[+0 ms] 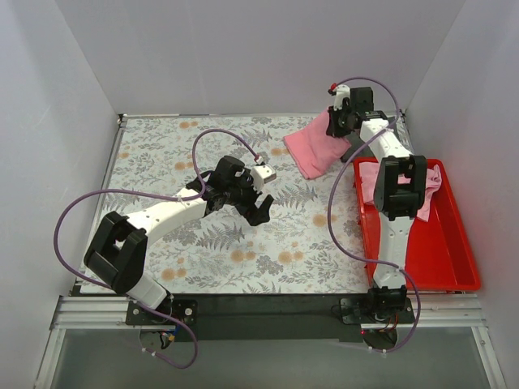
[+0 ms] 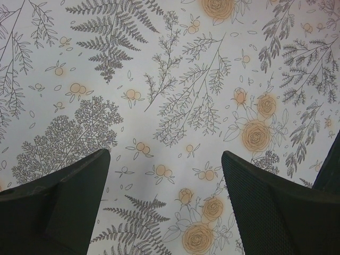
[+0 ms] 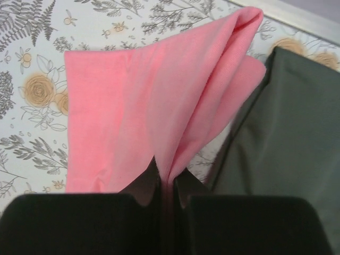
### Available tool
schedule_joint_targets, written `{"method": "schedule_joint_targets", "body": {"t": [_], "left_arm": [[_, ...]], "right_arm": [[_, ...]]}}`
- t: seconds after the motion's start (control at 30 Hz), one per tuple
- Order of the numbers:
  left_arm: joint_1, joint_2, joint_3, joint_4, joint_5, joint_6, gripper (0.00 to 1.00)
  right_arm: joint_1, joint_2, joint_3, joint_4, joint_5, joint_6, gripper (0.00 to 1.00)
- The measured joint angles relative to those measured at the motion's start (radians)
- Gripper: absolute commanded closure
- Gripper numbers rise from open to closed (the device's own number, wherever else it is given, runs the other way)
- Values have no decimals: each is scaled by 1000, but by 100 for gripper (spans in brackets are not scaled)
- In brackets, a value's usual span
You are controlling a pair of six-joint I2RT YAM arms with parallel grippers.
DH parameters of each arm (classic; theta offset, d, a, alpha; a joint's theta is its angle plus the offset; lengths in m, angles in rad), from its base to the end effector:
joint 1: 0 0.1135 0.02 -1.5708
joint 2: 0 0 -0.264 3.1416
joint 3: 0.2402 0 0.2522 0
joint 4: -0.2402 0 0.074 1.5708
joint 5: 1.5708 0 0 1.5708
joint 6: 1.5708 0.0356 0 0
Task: Fold and stack the t-shirts
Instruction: Neatly place the folded tshirt to the corner
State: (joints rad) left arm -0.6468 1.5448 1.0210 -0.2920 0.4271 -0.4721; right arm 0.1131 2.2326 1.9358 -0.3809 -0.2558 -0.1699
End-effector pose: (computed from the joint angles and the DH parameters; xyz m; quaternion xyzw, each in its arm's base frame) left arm 0.2530 -0.2095 0.2294 0.1571 0.8982 -0.3582 0.2007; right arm 0.5142 0.0675 0.2395 -0.1807 0.8779 0.1028 0.4314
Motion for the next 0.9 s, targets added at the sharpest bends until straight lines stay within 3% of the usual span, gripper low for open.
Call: {"method": "schedule_joint_targets", "body": {"t": [0.4, 0.9], "left_arm": [[0, 0, -1, -3, 0, 2, 14], [0, 0, -1, -14, 5, 3, 14]], "right_arm": [[-31, 0, 70, -13, 18, -96, 99], [-34, -54, 95, -14, 11, -99, 99]]}}
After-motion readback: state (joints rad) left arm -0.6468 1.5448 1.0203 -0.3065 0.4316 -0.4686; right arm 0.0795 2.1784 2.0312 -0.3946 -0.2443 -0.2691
